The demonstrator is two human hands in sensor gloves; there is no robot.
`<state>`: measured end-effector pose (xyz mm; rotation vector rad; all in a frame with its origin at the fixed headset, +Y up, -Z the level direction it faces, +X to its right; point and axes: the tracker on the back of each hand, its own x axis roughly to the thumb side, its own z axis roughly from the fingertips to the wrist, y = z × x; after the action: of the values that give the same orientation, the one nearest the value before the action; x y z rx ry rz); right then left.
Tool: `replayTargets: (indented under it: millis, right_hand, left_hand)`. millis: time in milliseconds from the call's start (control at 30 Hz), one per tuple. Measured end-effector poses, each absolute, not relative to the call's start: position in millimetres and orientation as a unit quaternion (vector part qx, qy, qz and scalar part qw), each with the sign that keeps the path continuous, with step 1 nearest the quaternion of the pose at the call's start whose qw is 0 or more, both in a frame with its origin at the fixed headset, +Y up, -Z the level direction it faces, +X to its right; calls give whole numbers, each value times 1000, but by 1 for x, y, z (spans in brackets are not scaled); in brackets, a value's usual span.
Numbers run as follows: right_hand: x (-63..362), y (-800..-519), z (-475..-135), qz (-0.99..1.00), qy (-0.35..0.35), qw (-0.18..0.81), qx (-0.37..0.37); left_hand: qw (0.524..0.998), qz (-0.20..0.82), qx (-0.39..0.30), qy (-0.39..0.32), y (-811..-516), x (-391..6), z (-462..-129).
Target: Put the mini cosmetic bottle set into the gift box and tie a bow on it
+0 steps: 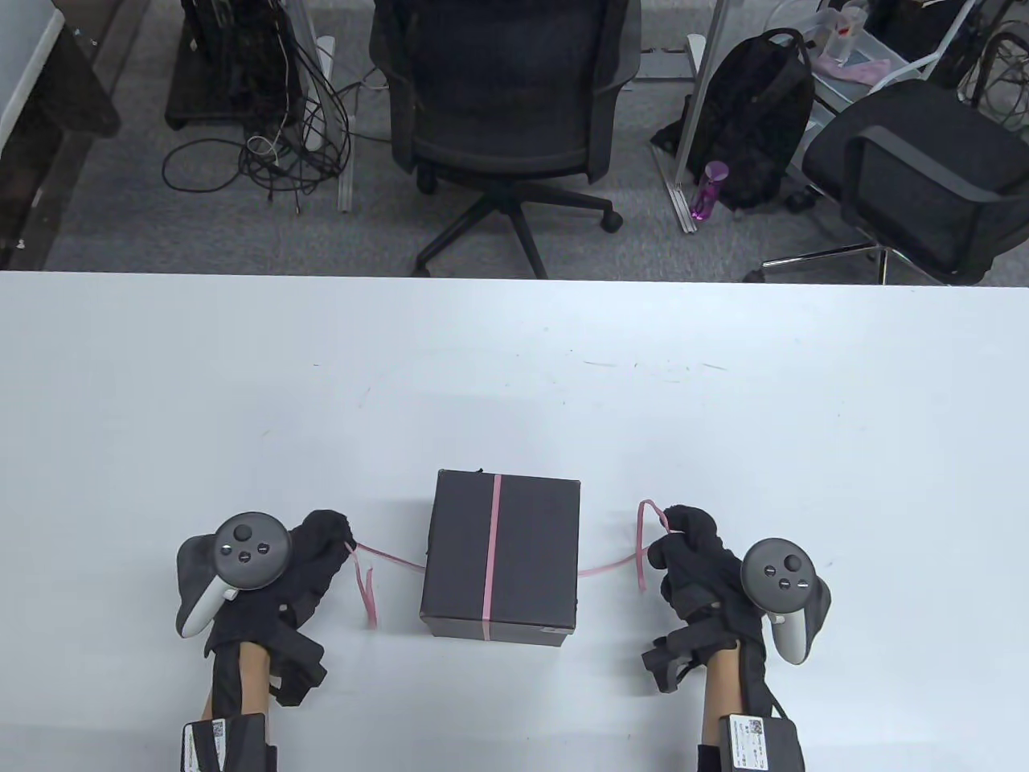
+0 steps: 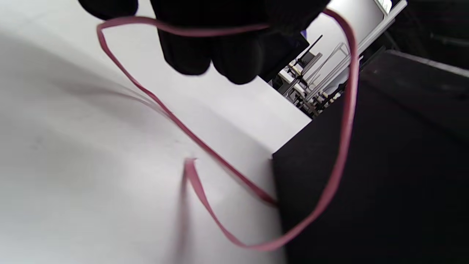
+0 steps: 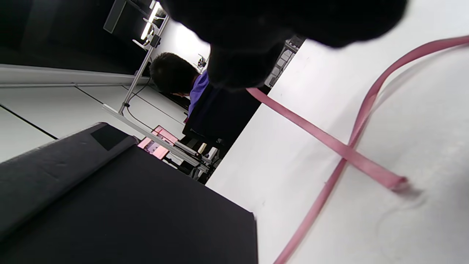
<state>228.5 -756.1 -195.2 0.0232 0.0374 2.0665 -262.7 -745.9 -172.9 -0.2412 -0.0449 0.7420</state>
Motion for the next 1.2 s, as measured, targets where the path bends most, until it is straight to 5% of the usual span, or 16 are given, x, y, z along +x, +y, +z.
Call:
replayTargets:
  millis: [267,467,800,1200]
  right_hand:
    - [216,-738,-193,835,24,549,23]
    - [191,-706,-201,822,50,563,70]
    - [123,-659,-221,810,120,548,172]
    - [82,-659,-229,743,261,567,241]
  left_hand:
    - [923,376,-61,55,-731,-259,-171]
    - [880,468,-53,62,-701,-246,-183]
    - [863,504,-19,0,-644,-193,-216]
    - [864,481,-10,-147,-623,-163,-211]
